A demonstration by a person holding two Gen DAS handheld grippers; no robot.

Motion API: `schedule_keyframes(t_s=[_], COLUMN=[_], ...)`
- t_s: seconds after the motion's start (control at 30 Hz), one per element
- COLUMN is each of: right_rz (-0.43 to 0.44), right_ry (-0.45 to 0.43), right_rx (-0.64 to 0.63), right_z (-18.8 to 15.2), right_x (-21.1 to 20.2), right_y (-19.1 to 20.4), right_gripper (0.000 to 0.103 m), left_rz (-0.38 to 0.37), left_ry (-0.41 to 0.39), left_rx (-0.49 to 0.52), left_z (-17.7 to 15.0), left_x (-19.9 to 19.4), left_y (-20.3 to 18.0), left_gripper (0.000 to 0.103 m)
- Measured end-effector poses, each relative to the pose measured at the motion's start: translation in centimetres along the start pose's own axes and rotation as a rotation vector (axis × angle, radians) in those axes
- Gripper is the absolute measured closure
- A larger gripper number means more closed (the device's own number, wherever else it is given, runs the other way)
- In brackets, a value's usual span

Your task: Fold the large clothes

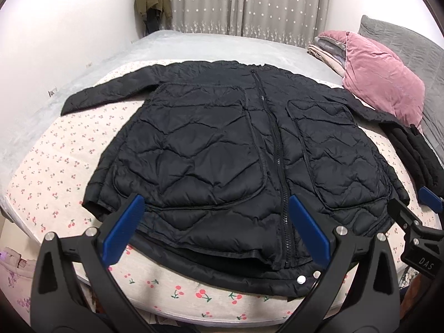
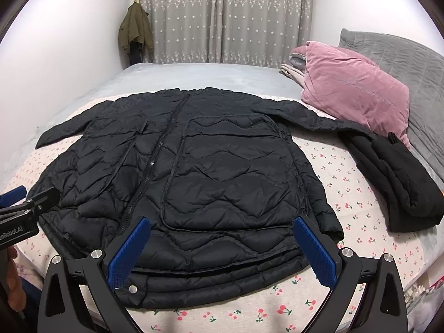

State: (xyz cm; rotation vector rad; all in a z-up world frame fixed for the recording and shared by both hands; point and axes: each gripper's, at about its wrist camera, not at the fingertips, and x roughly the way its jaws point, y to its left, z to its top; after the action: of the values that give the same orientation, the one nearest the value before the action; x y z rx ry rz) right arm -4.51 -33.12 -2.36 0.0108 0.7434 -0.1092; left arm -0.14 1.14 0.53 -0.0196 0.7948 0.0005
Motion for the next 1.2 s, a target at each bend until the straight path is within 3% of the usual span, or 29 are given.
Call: schedule_keyframes(t_s=[0.33,0.47,0.93,1.07,1.2], right_rz=[-0.011,-0.024,-0.024,-0.036,-0.076], right_ry=[0.009,0.013,0.012,0.002,0.02], right_rx=[-0.005,-0.015,0.01,0.016,0.032], right_z=[0.2,0.1,0.0,0.0,-0.1], right_x=[0.1,0.2,0.3,0.6,1.7], right_y=[-0.3,-0.4,-0.8,-1.1,-2.1], right_gripper=[0.0,0.0,0.0,0.0,0.0], left_rz=[-0.02,0.003,0.01,0.013,0.079], left_ry=[-0.005,0.02,-0.007,-0.007,0.005], left_rx=[-0.002,0.013,0.004,-0.01,-0.087], left_z=[-0.1,-0.1,0.0,0.3,1.2], left_x=[0.2,0.3,0.2,0.5,1.5], left_y=[-0.2,-0.3,0.7,1.8,5.1], left_gripper=[0.0,0.0,0.0,0.0,0.0])
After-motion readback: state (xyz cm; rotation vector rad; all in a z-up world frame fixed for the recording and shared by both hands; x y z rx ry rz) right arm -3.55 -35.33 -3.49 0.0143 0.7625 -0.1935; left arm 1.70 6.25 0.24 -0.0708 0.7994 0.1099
